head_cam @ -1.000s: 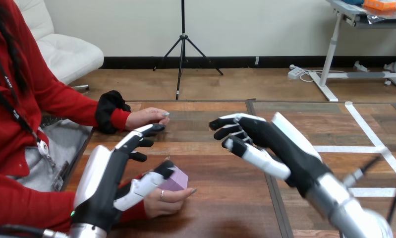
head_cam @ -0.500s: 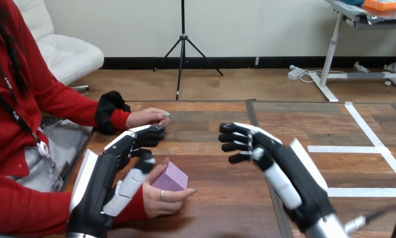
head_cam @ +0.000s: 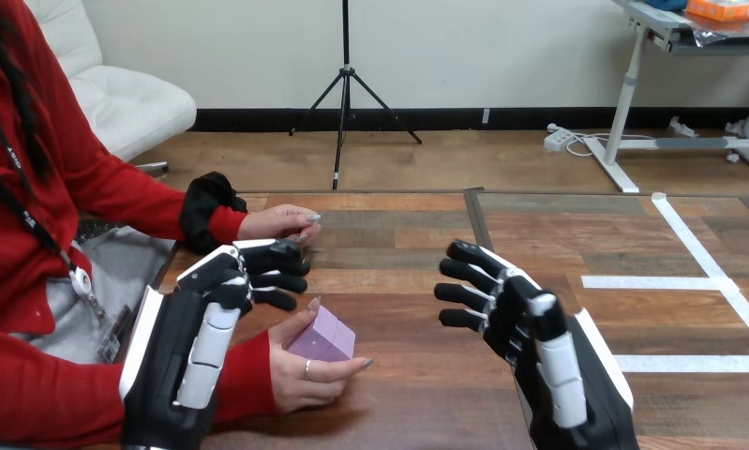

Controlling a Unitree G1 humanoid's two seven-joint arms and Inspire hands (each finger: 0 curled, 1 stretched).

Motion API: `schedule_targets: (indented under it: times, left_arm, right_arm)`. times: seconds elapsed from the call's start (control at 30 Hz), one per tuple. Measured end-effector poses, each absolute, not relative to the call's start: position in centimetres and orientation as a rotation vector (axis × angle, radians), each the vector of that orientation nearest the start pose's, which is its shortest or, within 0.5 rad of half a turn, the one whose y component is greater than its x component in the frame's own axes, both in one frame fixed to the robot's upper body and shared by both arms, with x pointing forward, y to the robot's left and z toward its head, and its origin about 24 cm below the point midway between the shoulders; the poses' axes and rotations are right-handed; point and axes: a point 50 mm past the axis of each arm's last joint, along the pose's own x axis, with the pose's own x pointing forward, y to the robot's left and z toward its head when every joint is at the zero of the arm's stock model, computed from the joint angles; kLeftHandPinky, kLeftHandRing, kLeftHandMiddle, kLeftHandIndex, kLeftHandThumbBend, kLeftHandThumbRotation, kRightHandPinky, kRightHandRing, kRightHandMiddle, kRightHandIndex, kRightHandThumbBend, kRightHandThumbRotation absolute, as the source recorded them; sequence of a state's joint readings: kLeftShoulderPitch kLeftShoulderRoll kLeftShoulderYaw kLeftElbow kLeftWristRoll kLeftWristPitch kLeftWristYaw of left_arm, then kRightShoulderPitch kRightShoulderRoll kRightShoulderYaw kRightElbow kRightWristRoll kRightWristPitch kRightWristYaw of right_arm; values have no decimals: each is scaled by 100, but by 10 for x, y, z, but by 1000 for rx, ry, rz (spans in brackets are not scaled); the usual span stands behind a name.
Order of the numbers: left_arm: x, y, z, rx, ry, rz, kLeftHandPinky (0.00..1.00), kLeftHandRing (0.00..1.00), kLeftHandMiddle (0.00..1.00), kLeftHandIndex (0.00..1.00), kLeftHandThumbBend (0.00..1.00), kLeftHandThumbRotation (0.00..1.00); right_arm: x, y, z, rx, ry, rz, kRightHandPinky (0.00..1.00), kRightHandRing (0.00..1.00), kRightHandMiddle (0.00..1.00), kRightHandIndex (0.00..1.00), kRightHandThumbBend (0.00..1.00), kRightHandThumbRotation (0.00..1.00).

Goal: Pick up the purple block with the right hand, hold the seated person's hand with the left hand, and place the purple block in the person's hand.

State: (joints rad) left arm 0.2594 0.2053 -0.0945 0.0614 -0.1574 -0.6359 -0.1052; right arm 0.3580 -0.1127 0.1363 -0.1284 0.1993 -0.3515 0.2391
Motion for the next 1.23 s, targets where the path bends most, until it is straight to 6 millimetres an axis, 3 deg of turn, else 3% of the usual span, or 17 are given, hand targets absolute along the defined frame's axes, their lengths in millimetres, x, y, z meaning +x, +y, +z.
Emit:
schedule_targets:
  times: [0.57,1.23]
  left_arm:
    - [184,172,28,-33,-272,-169,45,56,60,58,59,100]
    - [185,172,27,-51,-263,-159,44,56,60,57,61,100]
  right_arm:
    - [171,-146,41,154,-175,206,81,82,85,86,80,100]
    - [163,-152,34,177,-128,157,80,81,83,84,77,100]
